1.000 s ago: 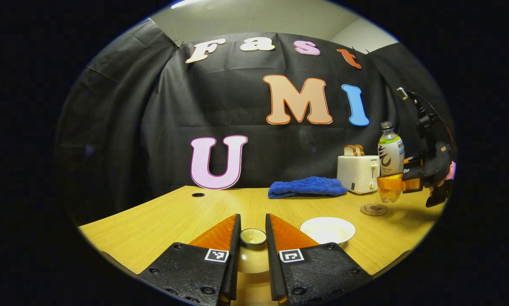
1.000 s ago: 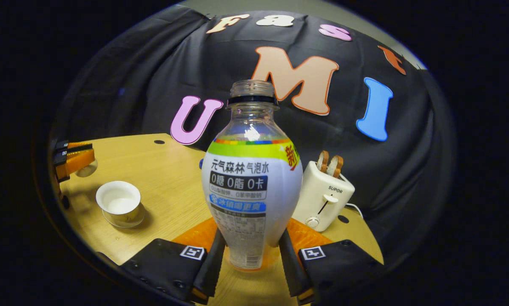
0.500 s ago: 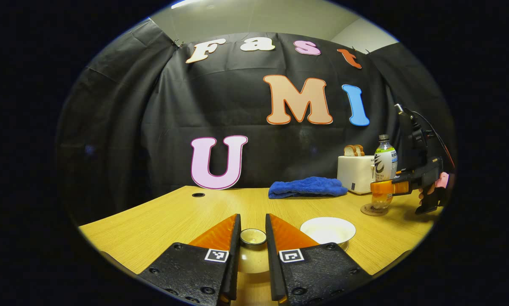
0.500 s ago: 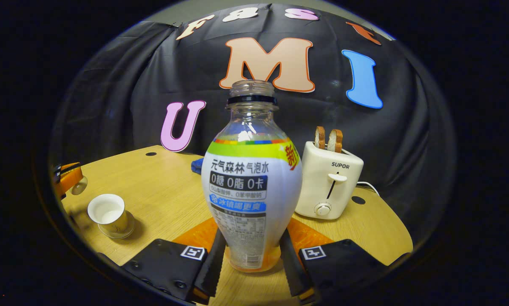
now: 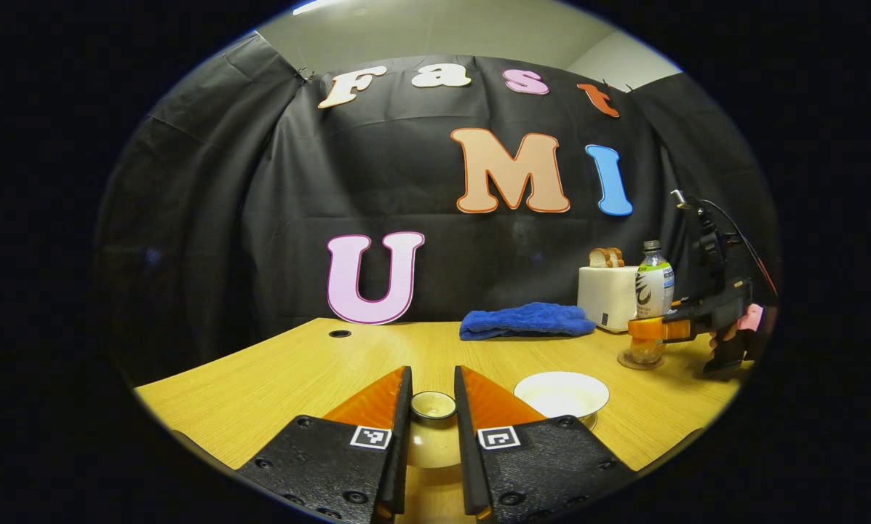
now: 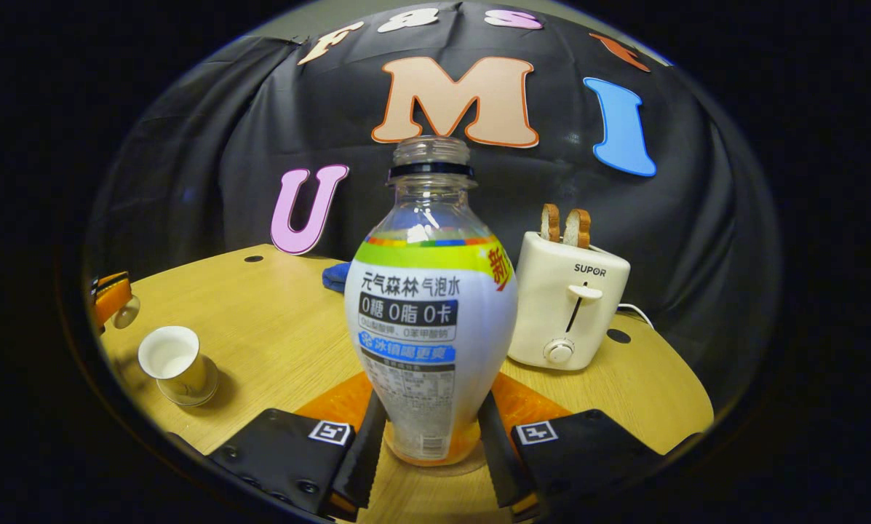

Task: Open the teacup lid with one hand, grasp the water bottle and pour water into the teacup with the other hand; after pouring, place the water bottle on the coaster and then close the teacup lid.

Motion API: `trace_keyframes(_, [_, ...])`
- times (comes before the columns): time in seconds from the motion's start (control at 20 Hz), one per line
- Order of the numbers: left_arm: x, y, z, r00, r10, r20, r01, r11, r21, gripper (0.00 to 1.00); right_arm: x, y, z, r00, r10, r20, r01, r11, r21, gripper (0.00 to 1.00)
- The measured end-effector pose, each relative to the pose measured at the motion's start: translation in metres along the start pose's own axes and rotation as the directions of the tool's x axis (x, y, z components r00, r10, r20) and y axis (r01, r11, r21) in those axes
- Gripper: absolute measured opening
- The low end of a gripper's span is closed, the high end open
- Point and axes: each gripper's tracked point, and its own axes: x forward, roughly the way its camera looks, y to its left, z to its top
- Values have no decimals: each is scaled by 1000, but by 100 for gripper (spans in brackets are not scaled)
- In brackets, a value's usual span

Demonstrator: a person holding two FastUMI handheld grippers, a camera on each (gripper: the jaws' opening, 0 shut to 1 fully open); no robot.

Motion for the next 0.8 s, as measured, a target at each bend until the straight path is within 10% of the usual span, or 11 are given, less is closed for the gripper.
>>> trace_keyframes(0.8, [0, 1, 0, 1000, 1, -1, -1, 1000, 0, 28, -4, -9, -12, 1000, 1, 12, -2, 999, 35, 82])
